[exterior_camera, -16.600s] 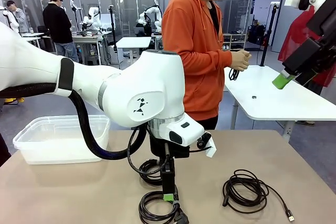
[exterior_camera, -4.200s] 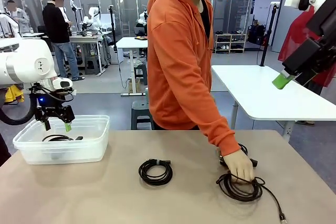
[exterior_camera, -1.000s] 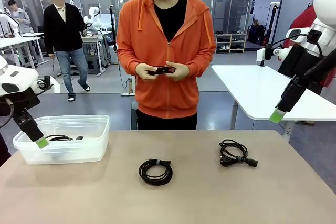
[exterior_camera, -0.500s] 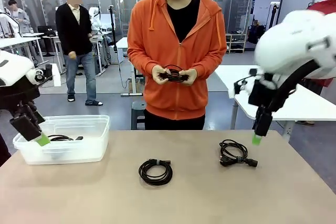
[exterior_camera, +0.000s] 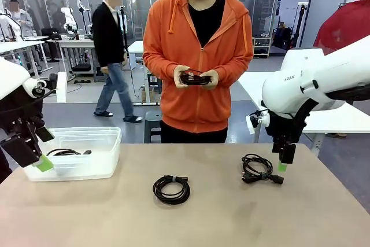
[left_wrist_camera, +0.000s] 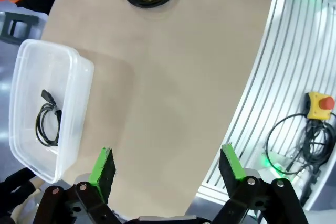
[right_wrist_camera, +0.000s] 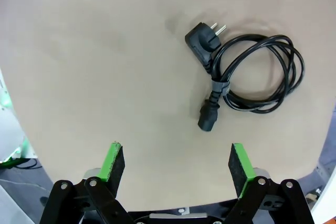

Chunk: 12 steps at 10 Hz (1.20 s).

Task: Organize and store the cables.
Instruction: Place the Power Cable into the Organizing box.

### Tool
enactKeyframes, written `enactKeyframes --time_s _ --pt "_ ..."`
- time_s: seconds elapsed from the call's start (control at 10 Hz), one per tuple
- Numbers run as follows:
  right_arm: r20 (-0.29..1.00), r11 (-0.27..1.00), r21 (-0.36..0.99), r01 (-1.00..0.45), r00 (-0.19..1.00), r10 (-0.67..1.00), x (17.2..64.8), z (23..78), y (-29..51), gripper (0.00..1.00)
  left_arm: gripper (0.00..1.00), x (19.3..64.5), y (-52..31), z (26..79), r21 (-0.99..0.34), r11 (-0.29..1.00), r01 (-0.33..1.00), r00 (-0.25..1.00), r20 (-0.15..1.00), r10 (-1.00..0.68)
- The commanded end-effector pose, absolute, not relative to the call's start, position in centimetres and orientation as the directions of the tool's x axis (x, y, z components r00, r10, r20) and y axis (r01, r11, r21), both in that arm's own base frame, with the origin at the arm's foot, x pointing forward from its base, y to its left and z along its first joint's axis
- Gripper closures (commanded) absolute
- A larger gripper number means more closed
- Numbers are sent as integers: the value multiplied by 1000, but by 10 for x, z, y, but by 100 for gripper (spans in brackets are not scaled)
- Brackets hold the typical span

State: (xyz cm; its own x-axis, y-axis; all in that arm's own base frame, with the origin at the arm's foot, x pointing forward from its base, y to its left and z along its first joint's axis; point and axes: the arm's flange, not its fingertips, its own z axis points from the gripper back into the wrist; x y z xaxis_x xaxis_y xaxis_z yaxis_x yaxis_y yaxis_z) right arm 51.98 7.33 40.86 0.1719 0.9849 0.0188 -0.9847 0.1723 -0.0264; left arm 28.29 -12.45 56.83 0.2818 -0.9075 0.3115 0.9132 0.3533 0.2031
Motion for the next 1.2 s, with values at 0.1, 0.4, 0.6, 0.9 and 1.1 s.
enactKeyframes --time_s 0.1,0.4,0.6,0.9,1.1 --pt "88 190 -30 -981 186 979 533 389 76 0 0 280 -127 565 223 316 922 242 305 -921" --pt "54 196 -17 -980 195 979 527 391 73 0 0 282 -128 568 205 341 917 269 310 -912" --pt "64 205 -10 -979 204 977 528 388 75 0 0 282 -128 568 205 341 917 269 310 -912" --pt "90 137 -76 -988 130 987 560 351 73 0 0 282 -128 568 205 341 917 269 310 -912" --pt "66 135 -76 -988 130 989 568 338 77 0 0 282 -128 568 205 341 917 269 310 -912"
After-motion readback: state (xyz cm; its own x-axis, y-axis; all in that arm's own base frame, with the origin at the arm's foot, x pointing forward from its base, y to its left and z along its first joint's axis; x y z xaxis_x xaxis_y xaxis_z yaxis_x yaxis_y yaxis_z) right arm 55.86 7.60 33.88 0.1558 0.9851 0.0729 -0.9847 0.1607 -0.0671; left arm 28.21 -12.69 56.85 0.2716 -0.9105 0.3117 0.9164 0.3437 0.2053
